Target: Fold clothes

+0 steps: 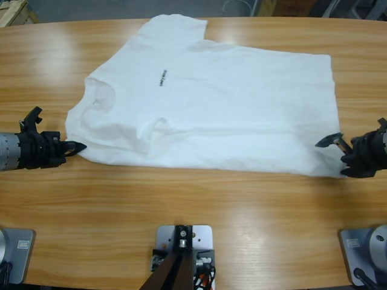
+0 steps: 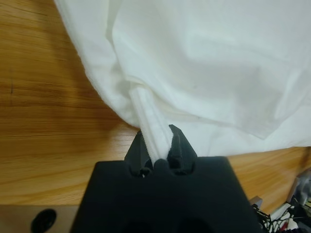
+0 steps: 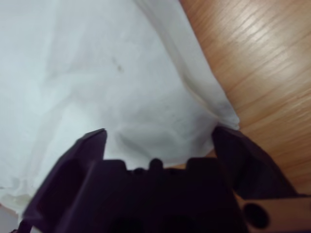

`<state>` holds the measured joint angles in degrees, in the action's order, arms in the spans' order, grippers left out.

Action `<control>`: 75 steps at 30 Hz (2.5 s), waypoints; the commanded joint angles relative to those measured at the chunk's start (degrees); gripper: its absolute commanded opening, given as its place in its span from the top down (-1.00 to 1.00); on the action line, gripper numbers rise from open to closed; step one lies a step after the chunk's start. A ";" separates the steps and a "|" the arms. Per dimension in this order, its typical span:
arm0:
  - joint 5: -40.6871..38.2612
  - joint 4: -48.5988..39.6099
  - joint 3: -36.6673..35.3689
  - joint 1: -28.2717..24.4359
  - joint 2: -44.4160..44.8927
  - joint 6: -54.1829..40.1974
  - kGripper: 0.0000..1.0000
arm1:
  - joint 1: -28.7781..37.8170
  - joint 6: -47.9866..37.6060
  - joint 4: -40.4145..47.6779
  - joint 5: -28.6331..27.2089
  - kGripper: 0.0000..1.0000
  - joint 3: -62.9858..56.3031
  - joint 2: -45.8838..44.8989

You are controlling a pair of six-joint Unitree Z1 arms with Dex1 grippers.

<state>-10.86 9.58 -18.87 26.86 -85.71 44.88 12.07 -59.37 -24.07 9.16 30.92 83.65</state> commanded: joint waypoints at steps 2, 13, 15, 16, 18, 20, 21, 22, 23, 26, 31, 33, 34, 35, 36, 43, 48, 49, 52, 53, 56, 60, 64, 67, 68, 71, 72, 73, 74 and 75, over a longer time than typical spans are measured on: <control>-1.06 0.70 1.47 0.65 -0.69 -0.84 1.00 | 1.96 -0.05 2.71 -0.44 1.00 -2.27 1.22; -1.09 0.70 1.64 0.65 0.57 -0.84 1.00 | 2.06 -0.05 0.82 -0.37 1.00 -3.44 -4.97; -1.09 0.70 1.64 0.65 1.00 -0.81 1.00 | 2.22 0.23 -1.63 -0.37 1.00 -3.00 -5.87; -1.09 0.70 1.55 0.65 0.96 -0.76 1.00 | 2.34 0.39 -2.59 -0.37 1.00 -2.85 -6.50; -1.09 0.61 1.70 0.65 0.43 -0.51 1.00 | 3.03 0.87 -6.44 -0.58 1.00 -2.58 -6.91; -1.18 0.51 1.98 0.65 0.17 -0.32 1.00 | 3.56 1.45 -9.17 -0.27 1.00 -1.44 -6.98; -1.29 0.30 2.08 0.65 0.10 -0.12 1.00 | 4.08 1.62 -10.26 -0.02 1.00 -0.81 -6.82; -1.36 -0.05 2.35 0.65 0.17 0.16 1.00 | 4.87 1.62 -12.21 0.00 1.00 0.41 -6.36; -1.41 -0.25 2.70 0.65 0.31 0.53 1.00 | 5.37 1.62 -14.32 -0.20 1.00 1.64 -5.82; -1.78 -1.39 2.89 1.00 0.96 1.32 1.00 | 5.88 2.08 -19.71 -0.42 1.00 4.31 -5.29; -1.78 -9.32 -1.01 3.41 3.60 7.40 1.00 | 6.30 2.84 -20.58 0.51 1.00 4.98 -3.50; -1.71 -11.20 -1.57 5.63 5.22 10.65 1.00 | 6.30 3.15 -20.52 0.51 1.00 5.20 -2.60; -1.66 -12.06 -1.80 6.26 5.87 11.67 1.00 | 6.28 3.36 -20.56 0.51 1.00 5.38 -2.12; -1.62 -13.43 -2.21 6.72 6.78 12.67 1.00 | 6.30 3.56 -20.58 0.51 1.00 5.56 -1.68; -1.62 -14.84 -2.65 7.02 8.03 13.69 1.00 | 6.30 3.63 -20.58 0.51 1.00 5.56 -1.53; -1.62 -22.41 -5.90 7.89 11.56 15.57 1.00 | 6.30 3.52 -20.84 0.72 1.00 5.57 -1.25; -1.71 -22.62 -5.67 8.58 12.51 16.07 0.98 | 6.30 3.47 -20.88 0.89 -1.00 5.68 -0.59; -1.62 -22.87 -5.56 8.91 13.14 16.12 0.35 | 6.30 3.47 -21.00 0.67 -1.00 5.80 -0.95; 0.79 -24.64 -5.83 10.57 17.43 16.12 -0.62 | 6.30 3.57 -21.33 0.03 -1.00 6.47 -2.70; 1.81 -25.65 -6.11 11.08 18.87 15.93 -0.65 | 6.30 3.75 -21.68 -0.09 -1.00 6.96 -3.50; 2.95 -29.48 -6.62 11.57 22.95 14.17 -0.66 | 6.30 5.33 -22.35 -0.11 -1.00 8.63 -4.92; 4.20 -35.17 -7.80 11.99 31.49 12.83 -0.65 | 6.30 7.60 -23.13 -0.11 -1.00 11.01 -5.83; 5.02 -34.12 -12.95 11.99 29.49 4.31 -0.66 | 6.28 10.66 -23.16 -0.39 -1.00 13.55 -6.80; 1.59 -25.98 -13.05 12.02 20.58 -2.48 -0.66 | 6.07 13.79 -23.46 -0.99 -1.00 14.17 -8.42; 0.52 -24.36 -13.04 12.08 17.73 -3.73 -0.66 | 5.23 15.05 -23.67 -1.14 -1.00 14.17 -8.93; -0.11 -21.27 -13.37 12.10 11.95 -6.01 -0.66 | 2.73 18.15 -23.92 -0.72 -1.00 14.94 -10.42; 0.24 -21.29 -14.60 12.15 10.47 -7.79 -0.66 | 2.17 19.46 -23.99 -0.72 -1.00 15.47 -10.83; 0.87 -21.39 -15.94 12.13 9.33 -9.58 -0.66 | 1.27 21.24 -24.06 -0.79 -1.00 16.07 -11.26; 2.19 -21.62 -17.66 12.13 8.22 -11.67 -0.66 | 0.29 22.89 -24.07 -0.81 -1.00 16.61 -11.46; 2.84 -22.78 -20.61 12.15 6.52 -14.10 -0.66 | -0.58 25.23 -24.09 -0.83 -1.00 17.37 -11.46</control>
<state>-9.96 -13.51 -32.61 38.22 -69.78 39.84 15.86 -42.42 -47.29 8.98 45.47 75.02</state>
